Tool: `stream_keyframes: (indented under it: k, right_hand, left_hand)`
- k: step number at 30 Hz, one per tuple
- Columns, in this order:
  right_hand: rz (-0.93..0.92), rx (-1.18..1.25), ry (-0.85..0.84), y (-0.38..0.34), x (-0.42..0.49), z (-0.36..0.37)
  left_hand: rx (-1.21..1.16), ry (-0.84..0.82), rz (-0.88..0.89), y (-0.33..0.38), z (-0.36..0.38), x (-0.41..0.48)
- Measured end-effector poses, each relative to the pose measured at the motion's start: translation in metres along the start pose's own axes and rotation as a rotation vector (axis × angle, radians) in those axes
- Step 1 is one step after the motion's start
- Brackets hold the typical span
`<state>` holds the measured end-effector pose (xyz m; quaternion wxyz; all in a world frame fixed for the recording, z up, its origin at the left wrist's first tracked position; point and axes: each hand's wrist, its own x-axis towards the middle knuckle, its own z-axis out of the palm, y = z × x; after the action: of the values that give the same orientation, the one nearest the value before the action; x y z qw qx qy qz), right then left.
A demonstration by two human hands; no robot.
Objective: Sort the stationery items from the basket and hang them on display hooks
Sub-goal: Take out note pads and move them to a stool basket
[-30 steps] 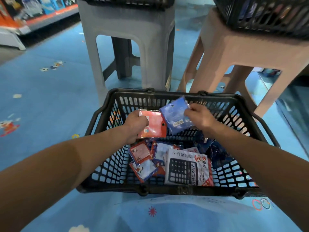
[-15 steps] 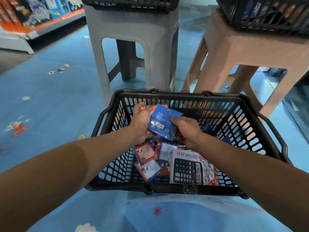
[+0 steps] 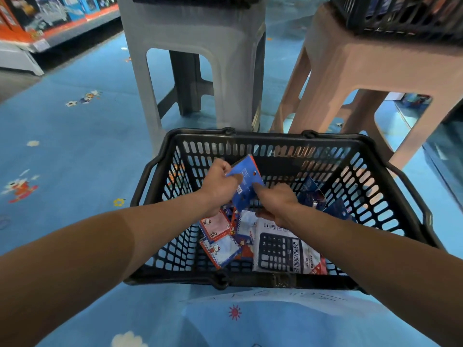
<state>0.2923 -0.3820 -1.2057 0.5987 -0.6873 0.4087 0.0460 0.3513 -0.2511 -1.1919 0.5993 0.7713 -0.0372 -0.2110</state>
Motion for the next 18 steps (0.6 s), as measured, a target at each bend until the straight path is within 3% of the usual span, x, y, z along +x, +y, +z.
stream_keyframes:
  k: [3, 5, 6, 9, 11, 14, 16, 18]
  right_hand:
    - [0.008, 0.232, -0.166, -0.005, -0.001, -0.006]
    - [0.007, 0.288, -0.302, -0.004, -0.002, -0.01]
    - [-0.009, 0.286, -0.3, -0.002, -0.001, -0.013]
    - [-0.012, 0.158, -0.09, 0.005, 0.01, -0.027]
    - [0.019, 0.112, -0.013, 0.008, 0.018, -0.041]
    - [0.043, 0.114, 0.007, 0.012, 0.025, -0.052]
    - [0.048, 0.095, 0.01, 0.015, 0.028, -0.053]
    - [0.046, 0.089, 0.007, 0.017, 0.03, -0.054]
  left_hand:
    - [0.233, -0.019, 0.249, -0.004, 0.011, -0.011]
    - [0.315, -0.099, 0.288, -0.007, 0.017, -0.015]
    - [0.335, -0.179, 0.26, -0.007, 0.018, -0.017]
    - [0.281, -0.433, 0.071, -0.009, 0.016, -0.013]
    - [0.391, -0.342, 0.055, -0.013, 0.011, -0.004]
    - [0.809, -0.151, 0.065, -0.024, -0.002, 0.018]
    - [0.99, -0.13, 0.07, -0.03, -0.004, 0.027]
    - [1.028, -0.161, 0.086, -0.034, 0.001, 0.032]
